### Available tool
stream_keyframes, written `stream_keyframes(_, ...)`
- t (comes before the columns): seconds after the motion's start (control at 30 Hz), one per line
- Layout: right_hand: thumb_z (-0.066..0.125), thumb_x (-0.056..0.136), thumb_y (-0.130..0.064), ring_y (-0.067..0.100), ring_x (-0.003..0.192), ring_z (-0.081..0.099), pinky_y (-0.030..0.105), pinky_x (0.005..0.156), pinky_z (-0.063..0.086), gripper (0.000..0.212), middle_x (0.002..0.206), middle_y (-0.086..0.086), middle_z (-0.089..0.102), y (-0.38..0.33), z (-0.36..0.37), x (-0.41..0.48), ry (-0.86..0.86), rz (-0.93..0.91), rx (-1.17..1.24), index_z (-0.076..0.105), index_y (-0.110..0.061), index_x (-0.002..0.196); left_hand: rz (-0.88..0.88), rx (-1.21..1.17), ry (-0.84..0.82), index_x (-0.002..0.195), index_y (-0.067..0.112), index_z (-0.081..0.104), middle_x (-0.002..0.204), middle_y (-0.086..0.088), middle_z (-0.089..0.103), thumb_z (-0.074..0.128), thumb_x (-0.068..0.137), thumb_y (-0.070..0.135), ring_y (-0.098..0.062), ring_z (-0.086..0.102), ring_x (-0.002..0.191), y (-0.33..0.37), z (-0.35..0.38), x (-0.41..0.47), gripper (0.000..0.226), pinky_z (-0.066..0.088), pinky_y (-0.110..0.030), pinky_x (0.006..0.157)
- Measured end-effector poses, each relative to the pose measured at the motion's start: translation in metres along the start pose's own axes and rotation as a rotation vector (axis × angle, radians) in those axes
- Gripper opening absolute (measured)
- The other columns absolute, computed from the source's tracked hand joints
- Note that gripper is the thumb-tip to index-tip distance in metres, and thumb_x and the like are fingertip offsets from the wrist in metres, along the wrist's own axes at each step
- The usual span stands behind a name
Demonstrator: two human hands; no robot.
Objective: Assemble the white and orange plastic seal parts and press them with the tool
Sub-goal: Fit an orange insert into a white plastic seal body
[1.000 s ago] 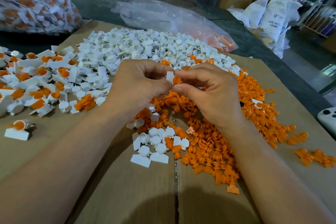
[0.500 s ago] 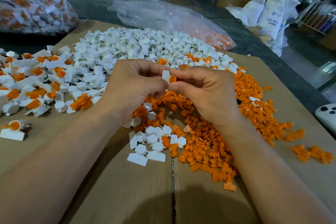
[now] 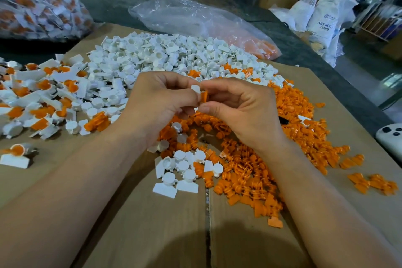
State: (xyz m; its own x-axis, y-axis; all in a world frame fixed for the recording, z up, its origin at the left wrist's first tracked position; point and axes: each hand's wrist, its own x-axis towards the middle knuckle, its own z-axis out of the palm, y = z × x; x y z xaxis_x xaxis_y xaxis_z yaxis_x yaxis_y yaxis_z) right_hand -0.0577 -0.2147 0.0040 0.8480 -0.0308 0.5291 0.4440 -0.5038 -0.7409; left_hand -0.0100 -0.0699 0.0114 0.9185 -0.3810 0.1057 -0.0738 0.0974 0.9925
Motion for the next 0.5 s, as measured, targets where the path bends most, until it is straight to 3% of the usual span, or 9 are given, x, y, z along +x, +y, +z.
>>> stream_keyframes(0.3, 0.075, 0.068, -0.009, 0.008, 0.077, 0.068, 0.026, 0.073, 0.056, 0.033, 0.083, -0.005, 0.068, 0.0005, 0.0003, -0.0001, 0.056, 0.001, -0.034, 0.065, -0.018, 0.099, -0.019, -0.039, -0.01, 0.065, 0.011, 0.068, 0.049, -0.001, 0.06, 0.067, 0.072, -0.007, -0.01, 0.052, 0.043, -0.0011, 0.0003, 0.0006, 0.019, 0.046, -0.017, 0.044)
stream_keyframes(0.43, 0.076, 0.067, -0.007, 0.002, 0.078, 0.067, 0.02, 0.073, 0.054, 0.039, 0.083, -0.015, 0.065, 0.0005, 0.0, 0.0008, 0.043, -0.016, -0.025, 0.062, -0.03, 0.095, -0.027, -0.045, -0.017, 0.065, 0.01, 0.068, 0.052, -0.003, 0.061, 0.067, 0.072, -0.006, -0.012, 0.053, 0.045, -0.0018, -0.0007, 0.0019, 0.018, 0.045, -0.018, 0.045)
stream_keyframes(0.5, 0.075, 0.068, -0.007, 0.005, 0.079, 0.068, 0.024, 0.074, 0.056, 0.036, 0.083, -0.01, 0.067, 0.0006, -0.0001, 0.001, 0.038, -0.024, -0.015, 0.063, -0.027, 0.096, -0.03, -0.045, -0.018, 0.065, 0.011, 0.068, 0.052, -0.002, 0.061, 0.067, 0.071, -0.006, -0.011, 0.053, 0.045, -0.0017, -0.0005, 0.002, 0.018, 0.045, -0.018, 0.045)
